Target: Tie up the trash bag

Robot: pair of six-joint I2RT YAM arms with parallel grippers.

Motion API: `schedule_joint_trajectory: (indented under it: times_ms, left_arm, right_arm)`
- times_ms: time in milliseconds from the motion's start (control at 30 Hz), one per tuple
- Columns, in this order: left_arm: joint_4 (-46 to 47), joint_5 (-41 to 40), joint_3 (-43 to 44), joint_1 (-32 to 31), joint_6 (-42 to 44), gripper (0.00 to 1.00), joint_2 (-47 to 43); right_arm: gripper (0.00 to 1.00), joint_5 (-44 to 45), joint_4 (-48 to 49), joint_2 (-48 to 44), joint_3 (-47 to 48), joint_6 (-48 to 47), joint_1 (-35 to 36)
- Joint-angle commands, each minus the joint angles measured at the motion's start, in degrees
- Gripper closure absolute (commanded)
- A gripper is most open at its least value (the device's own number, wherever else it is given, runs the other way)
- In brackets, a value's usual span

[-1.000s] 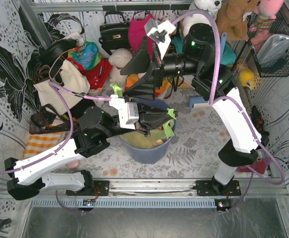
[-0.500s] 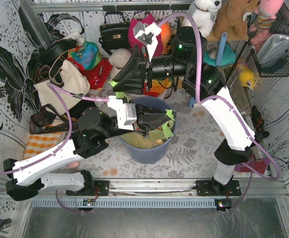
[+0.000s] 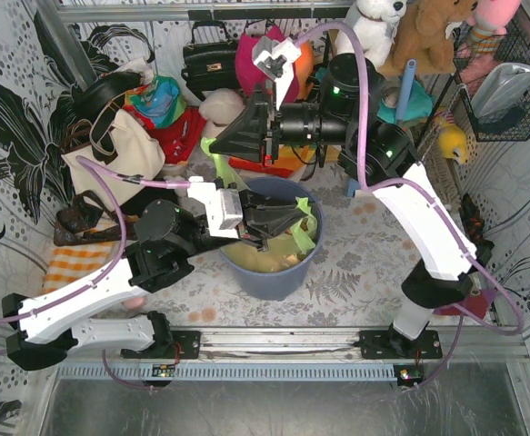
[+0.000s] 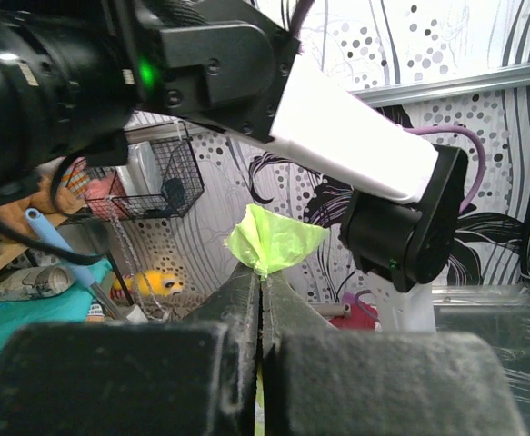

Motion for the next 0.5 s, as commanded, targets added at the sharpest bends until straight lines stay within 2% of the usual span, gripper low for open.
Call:
schedule_joint_trajectory:
  times_ms: [0, 233, 467]
  left_arm:
    - [3.03, -4.06, -0.98, 0.2, 1.36, 1.0, -3.02]
    - [3.52, -8.54, -3.6, 0.24, 3.33, 1.0, -8.51]
    - [4.13, -11.19, -4.89, 0.24, 4.09, 1.0, -11.21]
  right_arm:
    - [1.0, 9.3, 4.49, -8.12, -6.92, 2.09, 0.25]
    - [1.0, 22.84, 6.14, -16.8, -20.29, 4.9, 0.21]
    - [1.0, 27.74, 7.06, -22.7, -30.33, 7.53, 0.25]
